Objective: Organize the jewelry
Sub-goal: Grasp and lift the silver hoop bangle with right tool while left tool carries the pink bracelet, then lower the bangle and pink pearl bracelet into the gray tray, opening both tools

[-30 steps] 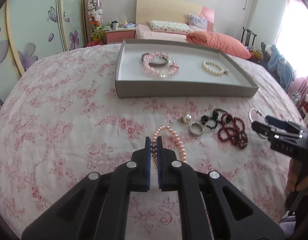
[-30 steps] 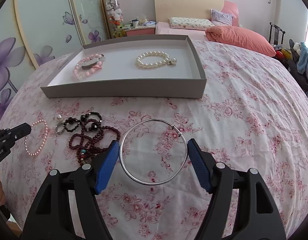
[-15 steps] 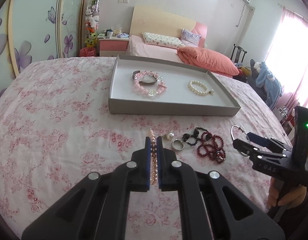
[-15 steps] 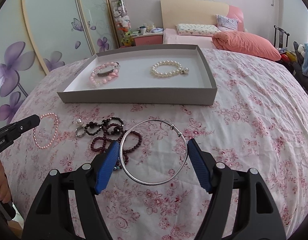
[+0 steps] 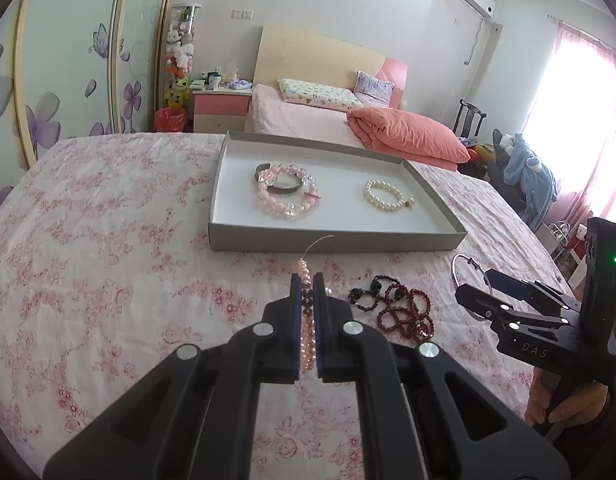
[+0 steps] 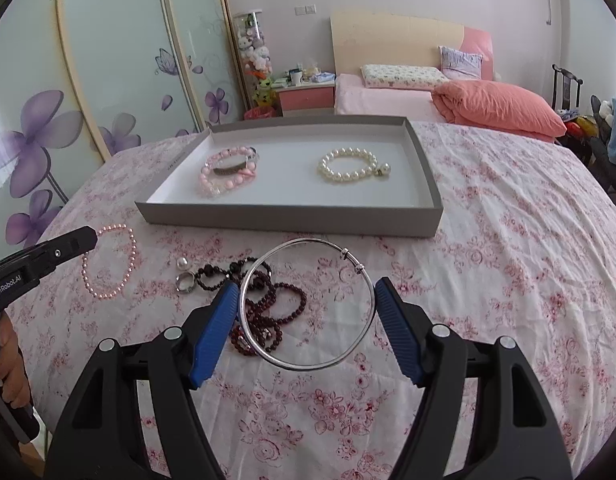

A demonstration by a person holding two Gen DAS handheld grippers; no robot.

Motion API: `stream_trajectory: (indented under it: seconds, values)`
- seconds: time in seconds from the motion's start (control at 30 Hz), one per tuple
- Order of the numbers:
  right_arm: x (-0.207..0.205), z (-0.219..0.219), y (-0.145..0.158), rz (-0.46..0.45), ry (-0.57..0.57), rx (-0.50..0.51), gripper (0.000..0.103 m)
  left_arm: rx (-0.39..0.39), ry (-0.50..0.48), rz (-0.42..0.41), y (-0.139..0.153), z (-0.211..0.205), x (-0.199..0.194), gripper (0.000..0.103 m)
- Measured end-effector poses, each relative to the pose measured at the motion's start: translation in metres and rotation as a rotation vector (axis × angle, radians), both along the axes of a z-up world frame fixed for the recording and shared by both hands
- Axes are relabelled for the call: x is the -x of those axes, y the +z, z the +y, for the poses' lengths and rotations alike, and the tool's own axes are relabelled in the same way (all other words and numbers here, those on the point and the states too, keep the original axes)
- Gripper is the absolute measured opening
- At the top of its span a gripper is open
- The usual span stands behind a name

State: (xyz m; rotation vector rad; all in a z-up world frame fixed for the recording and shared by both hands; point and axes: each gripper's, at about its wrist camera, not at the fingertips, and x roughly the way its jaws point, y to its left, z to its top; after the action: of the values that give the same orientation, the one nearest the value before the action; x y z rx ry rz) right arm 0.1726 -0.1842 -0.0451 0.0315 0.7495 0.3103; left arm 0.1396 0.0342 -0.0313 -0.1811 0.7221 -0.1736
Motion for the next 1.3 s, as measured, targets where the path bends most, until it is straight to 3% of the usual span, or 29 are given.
stream_trajectory:
  seconds: [0.67,1.03,1.3]
  values:
    - [-0.030,0.003,0.063,-0.246,-0.045,0.005,0.070,-0.021,0.037,-0.143,0.062,-0.010,-0.053,0.006]
    - [-0.067,0.012,0.057,-0.268,-0.041,0.019,0.070,-0.028,0.052,-0.115,0.056,-0.010,-0.104,0.007]
    - [-0.111,0.017,0.033,-0.202,-0.049,0.058,0.070,-0.032,0.045,-0.078,0.039,-0.014,-0.139,0.007]
